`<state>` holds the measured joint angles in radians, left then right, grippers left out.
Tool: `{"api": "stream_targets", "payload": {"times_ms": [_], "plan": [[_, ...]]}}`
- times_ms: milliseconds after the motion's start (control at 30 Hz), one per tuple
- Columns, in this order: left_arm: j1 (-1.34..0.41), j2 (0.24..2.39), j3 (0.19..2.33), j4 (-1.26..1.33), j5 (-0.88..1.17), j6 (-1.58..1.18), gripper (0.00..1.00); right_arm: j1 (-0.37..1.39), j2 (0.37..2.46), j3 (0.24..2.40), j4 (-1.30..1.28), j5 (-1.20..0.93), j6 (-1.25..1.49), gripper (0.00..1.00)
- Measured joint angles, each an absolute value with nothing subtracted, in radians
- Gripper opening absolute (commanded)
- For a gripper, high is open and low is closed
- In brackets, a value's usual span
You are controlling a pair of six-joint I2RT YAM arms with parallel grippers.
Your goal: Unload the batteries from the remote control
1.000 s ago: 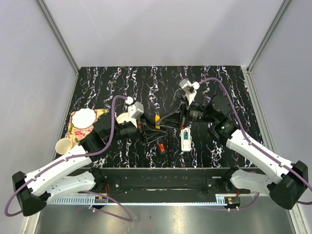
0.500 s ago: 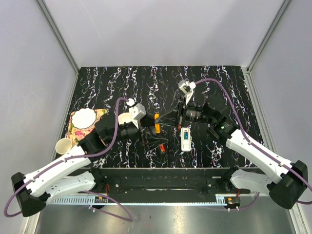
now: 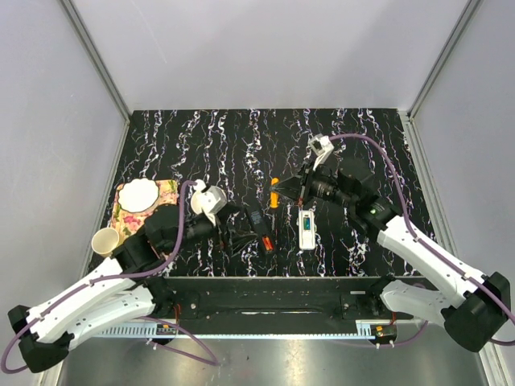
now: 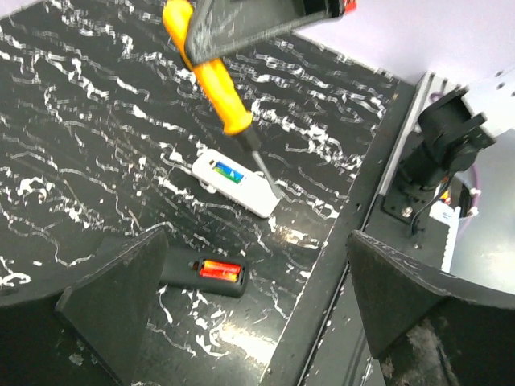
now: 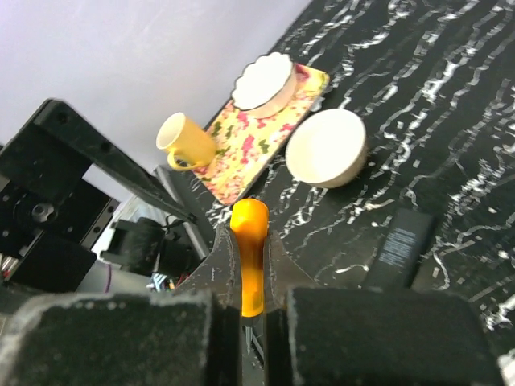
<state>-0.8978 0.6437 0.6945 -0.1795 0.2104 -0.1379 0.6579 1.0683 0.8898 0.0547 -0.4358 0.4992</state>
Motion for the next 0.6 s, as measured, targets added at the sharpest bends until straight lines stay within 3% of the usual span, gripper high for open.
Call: {"api": "stream_targets", "payload": {"times_ms": [333,600], "plan": [[-0.898,0.896,0.695,-0.199,0.17,-0.112,0.99,0.413,1.048,0.813,-0.011,-0.449,0.503,0.0],[-0.898,1.188,0.804,-0.245,0.152,-0.112,0.99,0.327,1.005,0.793,-0.074,-0.465,0.489,0.0]]}}
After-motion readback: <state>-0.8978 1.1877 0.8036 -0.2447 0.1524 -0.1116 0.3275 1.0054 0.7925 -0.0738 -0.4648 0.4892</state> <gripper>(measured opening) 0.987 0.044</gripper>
